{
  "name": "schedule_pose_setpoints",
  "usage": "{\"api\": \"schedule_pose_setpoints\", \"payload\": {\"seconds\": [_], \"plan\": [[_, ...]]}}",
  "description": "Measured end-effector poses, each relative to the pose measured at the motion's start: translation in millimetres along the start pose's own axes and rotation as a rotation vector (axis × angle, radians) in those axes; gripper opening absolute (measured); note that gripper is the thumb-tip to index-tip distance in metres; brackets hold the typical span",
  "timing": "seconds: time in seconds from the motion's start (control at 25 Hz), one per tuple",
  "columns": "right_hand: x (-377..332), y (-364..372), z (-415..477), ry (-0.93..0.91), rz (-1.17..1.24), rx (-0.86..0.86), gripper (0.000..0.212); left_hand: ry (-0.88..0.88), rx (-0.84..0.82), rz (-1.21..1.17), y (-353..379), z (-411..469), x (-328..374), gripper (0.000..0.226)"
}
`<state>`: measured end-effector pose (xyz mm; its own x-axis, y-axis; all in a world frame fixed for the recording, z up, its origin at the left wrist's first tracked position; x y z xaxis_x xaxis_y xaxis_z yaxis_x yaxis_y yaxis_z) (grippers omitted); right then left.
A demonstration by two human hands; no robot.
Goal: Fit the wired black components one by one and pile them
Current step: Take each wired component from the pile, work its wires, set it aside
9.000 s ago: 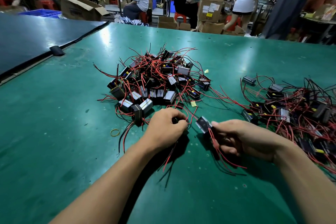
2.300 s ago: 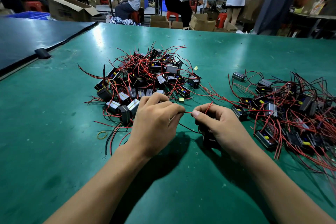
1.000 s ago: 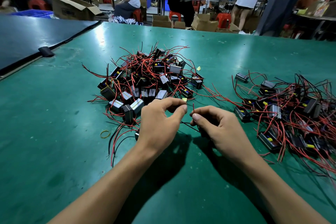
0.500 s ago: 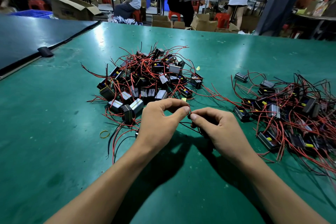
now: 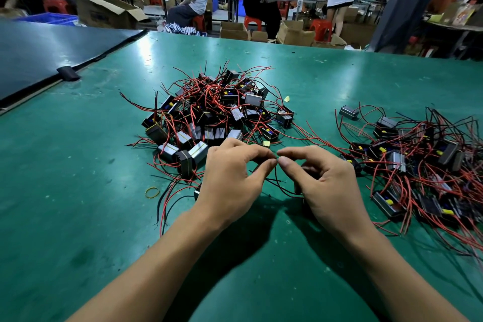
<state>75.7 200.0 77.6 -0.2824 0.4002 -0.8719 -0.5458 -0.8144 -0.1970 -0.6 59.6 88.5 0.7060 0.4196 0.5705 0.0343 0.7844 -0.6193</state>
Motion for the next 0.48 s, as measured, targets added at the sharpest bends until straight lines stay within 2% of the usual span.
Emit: {"api": "schedule_pose_setpoints", "payload": {"seconds": [0.16,0.32,0.4,0.48], "plan": [[-14.2,3.1,-1.4,-0.160,-0.190,-0.020,0.001,0.126,0.032,0.164,-1.9,-1.0,8.6,0.014],[-19.2,9.0,-4.1,-0.241,-0.359,-0.019,0.006,0.158,0.030,0.202,-0.2,-2.3,11.5,0.013],[-8.7,11.2,-2.2,-0.094,-0.299,-0.003,0.016,0.176,0.039,0.219,0.1,-3.7,13.4,0.012],[11.3,9.0,0.6,0.145,-0.167,0.023,0.023,0.220,0.059,0.250,0.0,-5.7,17.5,0.010]]}}
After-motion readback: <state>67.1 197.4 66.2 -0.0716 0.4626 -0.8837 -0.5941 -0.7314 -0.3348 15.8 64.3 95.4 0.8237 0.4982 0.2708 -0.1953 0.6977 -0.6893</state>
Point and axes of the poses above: each hand's wrist, its own z-axis towards the middle knuckle, its own y-axis out of the palm, x = y × z, the point moved 9 cm from there along z, towards the middle knuckle, and after that the axes turned 10 degrees about z, right-handed, at the moved point
